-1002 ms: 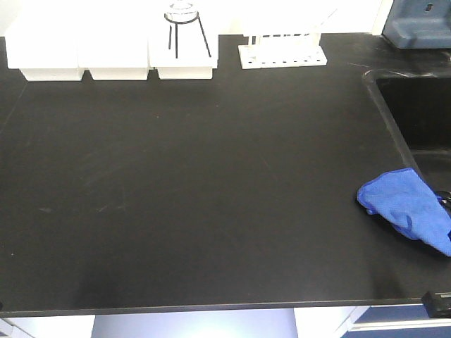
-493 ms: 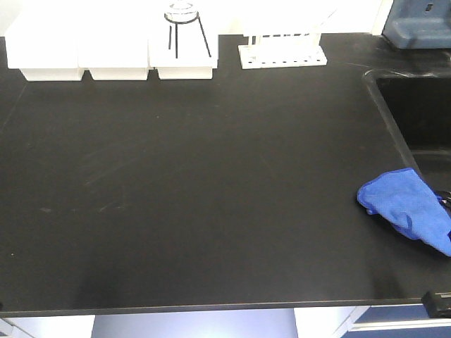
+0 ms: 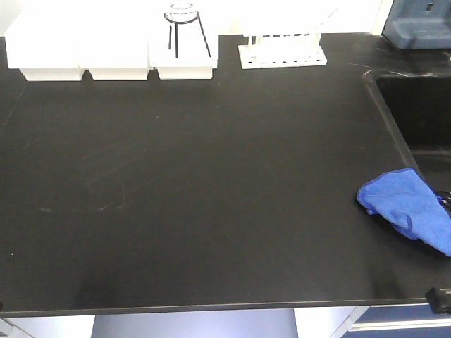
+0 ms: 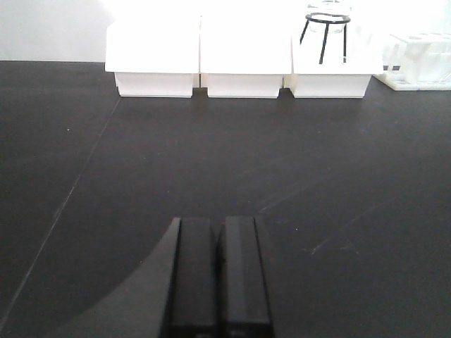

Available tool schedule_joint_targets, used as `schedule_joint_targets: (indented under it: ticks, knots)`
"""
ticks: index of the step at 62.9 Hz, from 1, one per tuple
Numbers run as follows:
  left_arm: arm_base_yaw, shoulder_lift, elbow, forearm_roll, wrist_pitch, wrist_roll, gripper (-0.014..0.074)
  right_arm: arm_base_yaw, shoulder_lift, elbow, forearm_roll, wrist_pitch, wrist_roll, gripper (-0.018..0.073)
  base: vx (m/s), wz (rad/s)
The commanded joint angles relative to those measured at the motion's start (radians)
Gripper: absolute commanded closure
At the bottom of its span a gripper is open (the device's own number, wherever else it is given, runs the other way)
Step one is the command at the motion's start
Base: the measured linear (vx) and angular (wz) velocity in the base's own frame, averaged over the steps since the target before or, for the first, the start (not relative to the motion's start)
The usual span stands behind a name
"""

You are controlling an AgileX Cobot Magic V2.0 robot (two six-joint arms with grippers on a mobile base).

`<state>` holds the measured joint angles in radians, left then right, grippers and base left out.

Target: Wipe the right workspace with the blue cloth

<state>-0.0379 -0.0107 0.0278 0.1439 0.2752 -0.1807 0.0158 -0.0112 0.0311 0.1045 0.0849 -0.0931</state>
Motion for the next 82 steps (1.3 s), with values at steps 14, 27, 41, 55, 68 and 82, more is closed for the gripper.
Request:
schedule_joint_targets:
  ticks: [14,27,41,55,68,82]
  knots:
    - [-0.004,-0.015,0.03,0.001,-0.083,-0.008,0.0602,-0.003,0.062,-0.211,0.002,-0.261,-0.03,0.0567,0.0,0.0]
    - [-0.004,-0.015,0.03,0.001,-0.083,-0.008,0.0602,-0.003,0.532,-0.712,0.001,0.212,-0.088,0.0567,0.0,0.0]
    - [-0.004,-0.015,0.03,0.001,-0.083,-0.008,0.0602,-0.002,0.932,-1.085,-0.004,0.621,-0.094,0.0567,0.0,0.0]
    - [-0.004,-0.015,0.03,0.001,-0.083,-0.008,0.0602,-0.003,1.14,-1.147,-0.023,0.711,-0.082,0.0549,0.0,0.0]
    - [-0.004,-0.015,0.03,0.001,-0.083,-0.008,0.0602,-0.003,1.251,-1.147,-0.124,0.889,-0.081,0.04,0.0,0.0]
    - [-0.004,-0.015,0.03,0.001,-0.083,-0.008,0.0602,-0.003,1.288,-1.147,-0.207,0.915,-0.025,0.0058,0.0,0.0]
